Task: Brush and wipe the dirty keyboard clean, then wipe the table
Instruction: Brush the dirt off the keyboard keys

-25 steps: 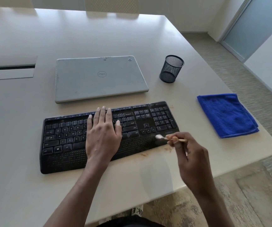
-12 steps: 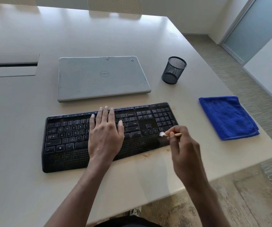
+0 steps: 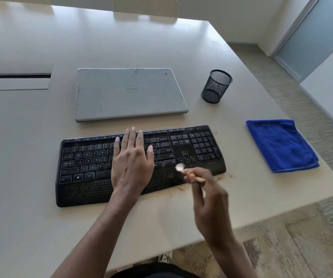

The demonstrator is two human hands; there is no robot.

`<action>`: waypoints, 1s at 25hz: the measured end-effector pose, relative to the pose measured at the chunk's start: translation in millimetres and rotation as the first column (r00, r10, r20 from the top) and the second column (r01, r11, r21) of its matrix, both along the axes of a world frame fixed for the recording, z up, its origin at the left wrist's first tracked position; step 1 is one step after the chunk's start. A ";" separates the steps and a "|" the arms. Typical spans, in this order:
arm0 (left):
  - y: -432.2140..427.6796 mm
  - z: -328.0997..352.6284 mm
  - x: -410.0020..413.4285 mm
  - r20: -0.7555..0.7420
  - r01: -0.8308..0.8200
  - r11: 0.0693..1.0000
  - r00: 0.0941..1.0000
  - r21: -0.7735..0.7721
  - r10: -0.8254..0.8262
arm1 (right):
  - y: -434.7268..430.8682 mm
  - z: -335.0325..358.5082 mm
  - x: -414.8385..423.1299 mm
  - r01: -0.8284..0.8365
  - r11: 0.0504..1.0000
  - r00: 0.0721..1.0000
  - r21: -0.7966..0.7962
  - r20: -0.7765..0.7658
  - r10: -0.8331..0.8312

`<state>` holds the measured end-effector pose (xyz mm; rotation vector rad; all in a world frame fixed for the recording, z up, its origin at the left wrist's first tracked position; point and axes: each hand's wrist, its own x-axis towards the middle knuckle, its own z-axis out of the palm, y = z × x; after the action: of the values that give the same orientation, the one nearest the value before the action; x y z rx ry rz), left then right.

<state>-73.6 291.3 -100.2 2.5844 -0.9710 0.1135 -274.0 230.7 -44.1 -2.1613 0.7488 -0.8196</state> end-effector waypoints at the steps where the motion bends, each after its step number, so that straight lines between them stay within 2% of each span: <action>1: 0.5 0.5 -0.1 -0.014 0.006 1.000 1.000 -0.018 -0.006 | 12.5 -3.1 -0.7 -0.068 0.997 0.998 0.047 -0.010 0.068; 3: 2.2 2.0 0.4 -0.043 0.018 0.997 0.999 -0.072 -0.021 | 20.2 -0.9 -7.8 -0.119 0.980 0.993 0.158 0.019 0.117; 5: 4.1 3.5 2.0 -0.077 0.029 0.990 0.996 -0.137 -0.039 | 4.5 1.1 -14.6 -0.028 0.976 0.996 0.218 0.094 0.008; 7: 7.2 5.6 3.3 -0.113 0.032 0.981 0.992 -0.192 -0.055 | -14.3 0.4 -16.0 0.108 0.985 0.986 0.137 0.114 -0.124; 8: 9.0 7.1 3.3 -0.129 0.034 0.976 0.990 -0.213 -0.063 | -15.0 -0.9 -14.4 0.121 0.989 0.986 0.085 0.104 -0.130; 10: 13.0 10.1 3.8 -0.163 0.031 0.969 0.984 -0.243 -0.072 | -0.2 -6.8 -11.1 0.031 0.998 0.998 0.049 0.048 -0.033; 13: 22.2 11.9 5.8 -0.186 0.020 0.967 0.980 -0.255 -0.070 | 15.0 -3.9 -19.3 -0.104 0.978 0.994 0.179 0.040 0.098; 15: 29.9 11.5 7.6 -0.160 0.019 0.970 0.985 -0.241 -0.060 | -1.2 -1.4 -26.5 -0.004 0.982 0.996 0.186 0.092 -0.013; 17: 39.5 9.7 11.5 -0.135 0.023 0.981 0.990 -0.192 -0.049 | -16.7 -1.6 -29.3 0.153 0.987 0.984 0.059 0.082 -0.157; 18: 43.6 8.4 13.7 -0.125 0.026 0.987 0.991 -0.161 -0.047 | -16.1 -3.6 -28.2 0.178 0.984 0.981 0.018 0.070 -0.178; 20: 50.9 6.3 16.2 -0.100 0.030 0.995 0.994 -0.095 -0.039 | 2.9 -9.9 -23.4 0.091 0.995 0.995 0.029 0.031 -0.092; 22: 56.7 5.0 17.1 -0.080 0.038 0.998 0.996 -0.053 -0.043 | 23.4 -8.7 -22.6 -0.048 0.989 0.999 0.139 0.017 0.047; 23: 59.4 4.8 17.3 -0.073 0.043 0.998 0.996 -0.043 -0.046 | 24.7 -6.8 -24.6 -0.062 0.981 0.998 0.186 0.036 0.057; 25: 65.2 5.1 18.5 -0.052 0.043 0.998 0.998 -0.035 -0.045 | 11.1 -4.4 -29.6 0.068 0.985 0.993 0.157 0.083 -0.082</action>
<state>-55.1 356.5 -95.1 2.5207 -0.9976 0.0500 -303.6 241.7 -48.4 -1.9568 0.8249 -0.8622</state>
